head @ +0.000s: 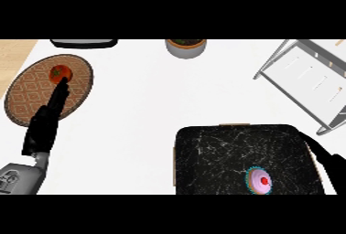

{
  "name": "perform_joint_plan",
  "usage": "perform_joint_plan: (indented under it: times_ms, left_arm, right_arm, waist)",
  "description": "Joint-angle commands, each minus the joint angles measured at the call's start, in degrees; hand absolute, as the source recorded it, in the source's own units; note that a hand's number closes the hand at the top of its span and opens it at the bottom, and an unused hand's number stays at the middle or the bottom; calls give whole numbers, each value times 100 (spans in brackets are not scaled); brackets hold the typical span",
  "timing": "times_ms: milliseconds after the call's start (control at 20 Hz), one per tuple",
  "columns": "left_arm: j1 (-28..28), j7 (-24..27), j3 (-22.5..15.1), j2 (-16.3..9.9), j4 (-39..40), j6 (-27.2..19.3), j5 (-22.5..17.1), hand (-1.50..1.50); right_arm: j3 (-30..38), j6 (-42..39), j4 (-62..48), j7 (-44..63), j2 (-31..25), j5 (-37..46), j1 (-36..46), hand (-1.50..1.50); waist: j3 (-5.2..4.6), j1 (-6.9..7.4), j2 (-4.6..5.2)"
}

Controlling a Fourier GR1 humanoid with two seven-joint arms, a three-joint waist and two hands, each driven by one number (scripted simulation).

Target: Pick the cupcake from the tray and place it in the tiered basket

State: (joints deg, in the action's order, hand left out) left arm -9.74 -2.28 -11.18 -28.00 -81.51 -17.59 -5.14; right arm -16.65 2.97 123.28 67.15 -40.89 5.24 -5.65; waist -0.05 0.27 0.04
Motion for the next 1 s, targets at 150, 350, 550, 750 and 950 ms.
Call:
perform_joint_plan:
  times_ms: [150,350,550,750,950]
  left_arm:
    - [-68,91,117,131,189,47,155,0]
    - [46,178,170,261,145,110,191,0]
    - [-147,-163,366,59,24,250,164,0]
    - [151,-163,360,48,-168,388,157,0]
    - [-30,-12,327,259,108,248,364,0]
  right_arm:
    - [-621,-115,160,1272,170,859,113,-150]
    - [-671,-212,120,1281,374,1150,258,-150]
    - [-1003,-153,41,1317,655,1605,175,-150]
    - [-866,-378,43,1289,673,1446,32,-150]
    - [-870,-290,-273,1186,956,1643,36,-150]
  waist:
    - [-4,-34,0]
    - [-2,-13,-2]
    - [0,-25,-8]
    - [0,-14,-10]
    - [0,-43,4]
